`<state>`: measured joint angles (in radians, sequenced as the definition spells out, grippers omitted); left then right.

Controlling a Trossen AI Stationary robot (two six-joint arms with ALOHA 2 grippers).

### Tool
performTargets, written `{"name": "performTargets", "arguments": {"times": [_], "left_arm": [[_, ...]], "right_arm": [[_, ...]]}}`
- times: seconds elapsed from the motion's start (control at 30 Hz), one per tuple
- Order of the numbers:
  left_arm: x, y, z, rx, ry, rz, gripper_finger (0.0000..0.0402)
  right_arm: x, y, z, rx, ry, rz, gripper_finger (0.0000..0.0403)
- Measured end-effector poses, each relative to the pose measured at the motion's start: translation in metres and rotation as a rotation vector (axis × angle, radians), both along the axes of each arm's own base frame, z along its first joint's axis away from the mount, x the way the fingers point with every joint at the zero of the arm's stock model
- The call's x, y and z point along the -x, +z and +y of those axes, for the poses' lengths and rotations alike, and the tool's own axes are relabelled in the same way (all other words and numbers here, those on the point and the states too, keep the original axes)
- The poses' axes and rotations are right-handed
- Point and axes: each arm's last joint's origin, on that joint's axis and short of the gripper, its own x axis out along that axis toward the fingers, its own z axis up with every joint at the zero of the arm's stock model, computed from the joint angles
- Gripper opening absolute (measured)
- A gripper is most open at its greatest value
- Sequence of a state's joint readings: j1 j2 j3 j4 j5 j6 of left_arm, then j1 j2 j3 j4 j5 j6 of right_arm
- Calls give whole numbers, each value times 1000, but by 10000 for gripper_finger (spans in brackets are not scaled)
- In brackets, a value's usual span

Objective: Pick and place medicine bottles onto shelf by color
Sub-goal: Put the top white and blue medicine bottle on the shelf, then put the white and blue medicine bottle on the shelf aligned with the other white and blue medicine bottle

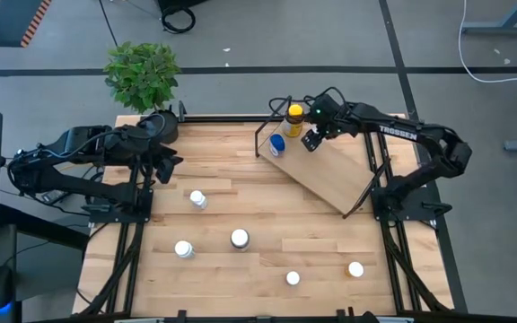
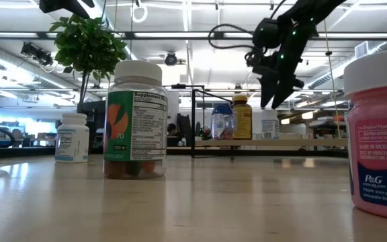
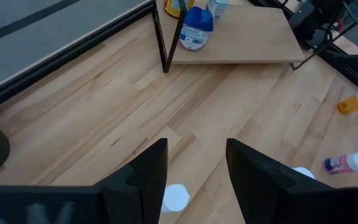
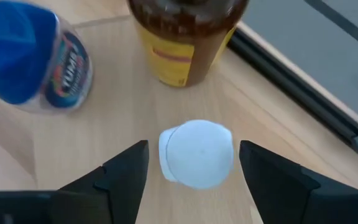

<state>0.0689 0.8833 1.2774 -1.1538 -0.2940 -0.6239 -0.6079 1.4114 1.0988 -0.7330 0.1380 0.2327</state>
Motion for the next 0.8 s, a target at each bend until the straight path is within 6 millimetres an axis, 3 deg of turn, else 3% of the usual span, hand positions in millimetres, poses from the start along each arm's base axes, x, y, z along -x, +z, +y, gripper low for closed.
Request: {"name": "performTargets", "arguments": {"times": [0.23,0.37,0.67,0.8], "left_arm": [[0,0,0,10,12,-6,169],[0,0,0,17,19,-10,169],[0,0,0,20,6,-7,169],[-4,-4,-4,74,-115,34,169]], "right_arm": [[12,24,11,-1,-38,-134,259],[9,32,25,-65,4,-220,259],[-27,38,92,-32,388,-266,257],[-39,45,119,22,442,-343,257]]}}
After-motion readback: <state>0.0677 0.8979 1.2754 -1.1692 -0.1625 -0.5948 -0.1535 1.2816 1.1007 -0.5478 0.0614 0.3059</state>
